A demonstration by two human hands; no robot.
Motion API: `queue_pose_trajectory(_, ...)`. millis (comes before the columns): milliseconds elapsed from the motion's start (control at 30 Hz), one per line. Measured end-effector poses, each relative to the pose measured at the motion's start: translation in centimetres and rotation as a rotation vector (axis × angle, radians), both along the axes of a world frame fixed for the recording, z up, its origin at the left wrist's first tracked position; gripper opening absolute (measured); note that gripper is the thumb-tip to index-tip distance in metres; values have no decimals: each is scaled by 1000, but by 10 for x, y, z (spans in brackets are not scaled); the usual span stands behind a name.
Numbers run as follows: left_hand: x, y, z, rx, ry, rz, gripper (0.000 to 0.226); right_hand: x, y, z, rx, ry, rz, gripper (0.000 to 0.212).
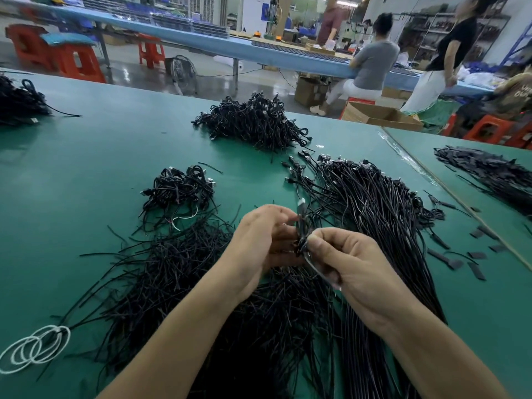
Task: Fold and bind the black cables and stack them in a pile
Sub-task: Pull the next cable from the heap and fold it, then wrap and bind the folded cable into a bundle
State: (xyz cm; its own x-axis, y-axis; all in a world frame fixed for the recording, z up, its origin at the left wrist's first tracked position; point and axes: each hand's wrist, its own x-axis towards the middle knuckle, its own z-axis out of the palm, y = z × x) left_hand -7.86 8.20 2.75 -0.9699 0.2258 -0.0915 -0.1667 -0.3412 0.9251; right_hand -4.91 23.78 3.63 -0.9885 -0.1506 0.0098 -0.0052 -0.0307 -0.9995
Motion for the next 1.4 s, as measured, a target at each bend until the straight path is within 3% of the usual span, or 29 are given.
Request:
queue_pose_trajectory(33, -1, 0, 0, -4, 8, 14, 6, 0, -1, -1, -2, -19, 3, 12)
queue_pose_trajectory(133, -2, -6, -5, -100, 125, 7, 39, -3, -5, -7, -42, -87, 19, 19)
queue_pose_trajectory(233, -7, -15, -6, -160, 202, 27, 38, -9, -4, -19, -15, -149, -1, 14)
queue_pose_trajectory(333, -31, -31, -14, -392, 259, 280, 32, -22, 5, -33, 74, -194, -100, 21)
queue_pose_trajectory(500, -92, -74, -33, -680, 213, 804, 22, -73, 12, -47, 651, 0, -197, 19)
queue_pose_trajectory(567, -110, -89, -40, -760, 134, 794, 16, -99, 8, -53, 921, 70, -146, 31)
queue_pose_trajectory(633, -119, -100, -47, -860, 67, 655, 35, -120, 5, -59, 1220, 90, -49, 54)
queue_pose_trajectory(733, -117, -104, -48, -1031, 139, 583, 42, -140, 0, -67, 1524, 91, 73, 78)
queue_pose_trajectory(800, -108, -99, -45, -1081, 236, 639, 35, -146, -2, -70, 1649, 111, 96, 74)
queue_pose_trajectory(933, -88, -82, -41, -1035, 397, 628, 21, -142, -6, -66, 1828, 383, 7, 38)
queue_pose_trajectory(1067, -76, -51, -37, -1012, 513, 281, 26, -133, -2, -56, 1587, 551, -39, 22)
queue_pose_trajectory(1200, -72, -19, -34, -1204, 573, 17, 41, -117, -2, -41, 1161, 633, 7, 23)
queue_pose_trajectory(1400, -67, -10, -23, -1327, 625, 65, 34, -106, 11, -39, 852, 609, -9, 12)
